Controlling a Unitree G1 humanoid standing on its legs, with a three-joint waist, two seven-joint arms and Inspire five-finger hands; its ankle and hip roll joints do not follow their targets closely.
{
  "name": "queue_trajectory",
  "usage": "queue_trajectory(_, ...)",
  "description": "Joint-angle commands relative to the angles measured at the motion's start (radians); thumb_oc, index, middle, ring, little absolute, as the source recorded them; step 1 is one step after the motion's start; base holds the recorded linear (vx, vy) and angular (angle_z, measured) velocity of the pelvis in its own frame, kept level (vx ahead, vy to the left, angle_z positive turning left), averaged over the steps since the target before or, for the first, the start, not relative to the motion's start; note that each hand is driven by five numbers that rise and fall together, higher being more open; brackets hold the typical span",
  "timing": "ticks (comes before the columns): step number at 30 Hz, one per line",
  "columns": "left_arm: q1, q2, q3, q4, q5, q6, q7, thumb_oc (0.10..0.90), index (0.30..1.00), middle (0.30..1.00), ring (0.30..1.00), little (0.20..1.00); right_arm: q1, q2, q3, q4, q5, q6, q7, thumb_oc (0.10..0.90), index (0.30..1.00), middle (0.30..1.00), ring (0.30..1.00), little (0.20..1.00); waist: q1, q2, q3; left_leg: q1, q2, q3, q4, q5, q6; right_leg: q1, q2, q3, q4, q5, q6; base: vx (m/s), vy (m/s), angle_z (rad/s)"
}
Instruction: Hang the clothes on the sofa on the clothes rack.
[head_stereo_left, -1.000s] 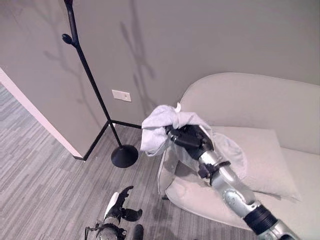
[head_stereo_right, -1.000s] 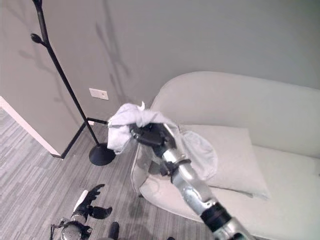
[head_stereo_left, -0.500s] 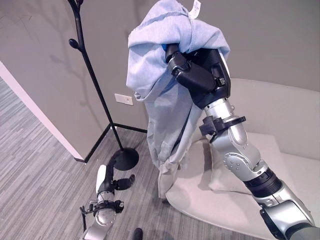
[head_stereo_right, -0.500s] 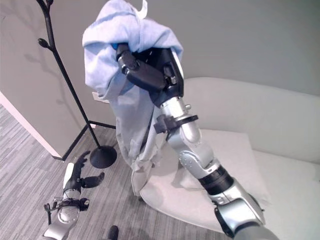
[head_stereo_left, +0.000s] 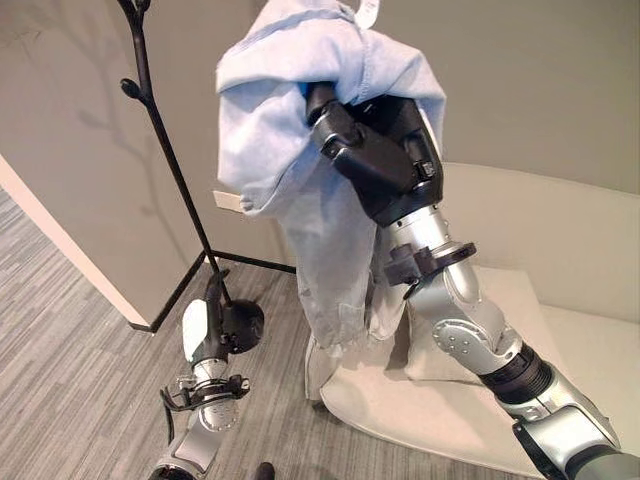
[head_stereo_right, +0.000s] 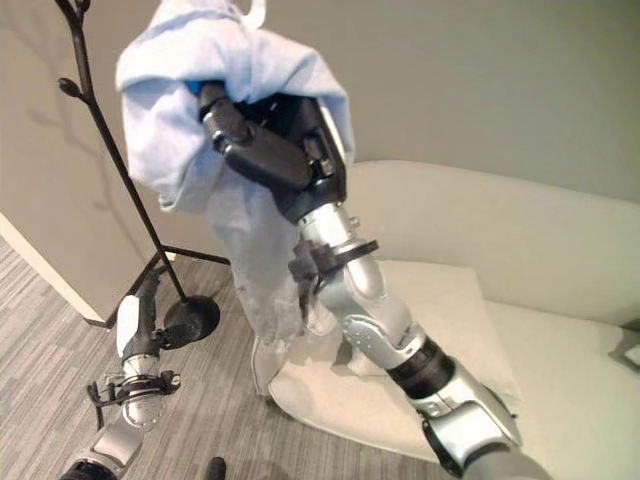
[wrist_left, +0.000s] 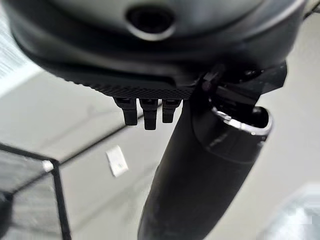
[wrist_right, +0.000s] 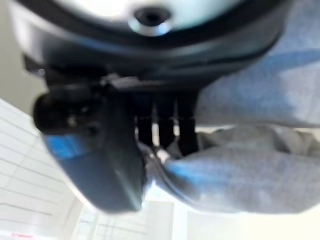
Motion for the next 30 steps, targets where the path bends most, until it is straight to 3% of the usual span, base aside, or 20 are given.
queue_trajectory(1,-0.186,-0.019,-0.108,-0.03,-0.19,-0.123,-0.092,0.8,0.9,0.9,0.9,0.9,-0.2,0.059,-0.037,-0.055,-0.004,-0.141,-0.003,0.4,0.3,0.3,0.3,0.3,0.003,-0.032,-0.089,0.036,0.033,0.001,0.004,-0.102,-0.019,-0.012,-0.049,0.003,0.013,-0.034,0.022,0.0,-0.003,-0.08)
queue_trajectory(2,-0.187,-0.019,-0.108,-0.029,-0.191,-0.124,-0.093,0.8,0.9,0.9,0.9,0.9,-0.201,0.059,-0.037,-0.055,-0.004,-0.141,-0.004,0.4,0.3,0.3,0.3,0.3,0.003,-0.032,-0.089,0.036,0.033,0.001,0.004,-0.102,-0.019,-0.012,-0.049,0.003,0.013,-0.034,0.022,0.0,-0.003,-0.07)
queue_trajectory(4,-0.217,-0.052,-0.207,-0.023,-0.259,-0.115,-0.171,0.8,0.9,0.9,0.9,0.9,-0.217,0.103,-0.027,-0.05,0.004,-0.146,-0.02,0.4,0.3,0.3,0.3,0.3,-0.009,-0.037,-0.082,0.038,0.031,0.004,0.004,-0.106,-0.016,-0.015,-0.048,0.013,0.013,-0.032,0.022,0.01,-0.005,-0.05)
queue_trajectory(6,-0.23,-0.055,-0.224,-0.014,-0.249,-0.107,-0.174,0.8,0.9,0.9,0.9,0.9,-0.218,0.113,-0.026,-0.051,0.009,-0.148,-0.025,0.4,0.3,0.3,0.3,0.3,-0.011,-0.037,-0.08,0.038,0.031,0.006,0.004,-0.107,-0.015,-0.015,-0.047,0.013,0.013,-0.032,0.021,0.0,-0.003,-0.09)
queue_trajectory(12,-0.391,-0.131,-0.32,0.19,-0.142,-0.061,-0.121,0.8,0.9,0.9,0.9,0.9,-0.197,0.201,0.004,-0.087,0.076,-0.201,-0.018,0.4,0.3,0.3,0.3,0.3,-0.039,-0.042,-0.073,0.041,0.033,0.009,0.004,-0.112,-0.014,-0.018,-0.044,0.024,0.013,-0.034,0.02,0.0,-0.002,-0.03)
queue_trajectory(17,-0.456,-0.182,-0.335,0.302,-0.123,-0.051,-0.084,0.8,0.9,0.9,0.9,0.9,-0.185,0.237,0.019,-0.128,0.104,-0.229,0.002,0.4,0.3,0.3,0.3,0.3,-0.054,-0.044,-0.072,0.043,0.032,0.012,0.004,-0.114,-0.014,-0.017,-0.045,0.025,0.016,-0.036,0.02,0.0,0.0,0.0)
queue_trajectory(18,-0.497,-0.214,-0.325,0.357,-0.138,-0.047,-0.053,0.4,0.3,0.3,0.3,0.3,-0.173,0.245,0.032,-0.157,0.107,-0.242,0.011,0.4,0.3,0.3,0.3,0.3,-0.065,-0.042,-0.072,0.045,0.031,0.013,0.004,-0.115,-0.014,-0.017,-0.046,0.024,0.019,-0.037,0.021,0.0,0.0,0.0)
queue_trajectory(23,-0.529,-0.233,-0.289,0.401,-0.141,-0.05,0.026,0.4,0.3,0.3,0.3,0.3,-0.137,0.242,0.039,-0.191,0.106,-0.266,0.02,0.4,0.3,0.3,0.3,0.3,-0.076,-0.04,-0.077,0.053,0.027,0.026,0.004,-0.121,-0.012,-0.019,-0.05,0.028,0.018,-0.033,0.025,0.0,0.0,0.0)
queue_trajectory(28,-0.474,-0.197,-0.214,0.307,-0.175,-0.069,0.092,0.4,0.3,0.3,0.3,0.3,-0.071,0.194,0.022,-0.205,0.103,-0.273,0.018,0.4,0.3,0.3,0.3,0.3,-0.075,-0.037,-0.081,0.056,0.026,0.035,0.004,-0.126,-0.009,-0.025,-0.053,0.035,0.013,-0.027,0.03,-0.01,0.015,-0.12)
queue_trajectory(30,-0.389,-0.14,-0.135,0.186,-0.179,-0.073,0.12,0.4,0.3,0.3,0.3,0.3,-0.022,0.149,-0.015,-0.211,0.096,-0.272,0.01,0.4,0.3,0.3,0.3,0.3,-0.066,-0.038,-0.084,0.057,0.025,0.038,0.004,-0.128,-0.007,-0.029,-0.054,0.038,0.013,-0.026,0.031,-0.01,0.025,-0.05)
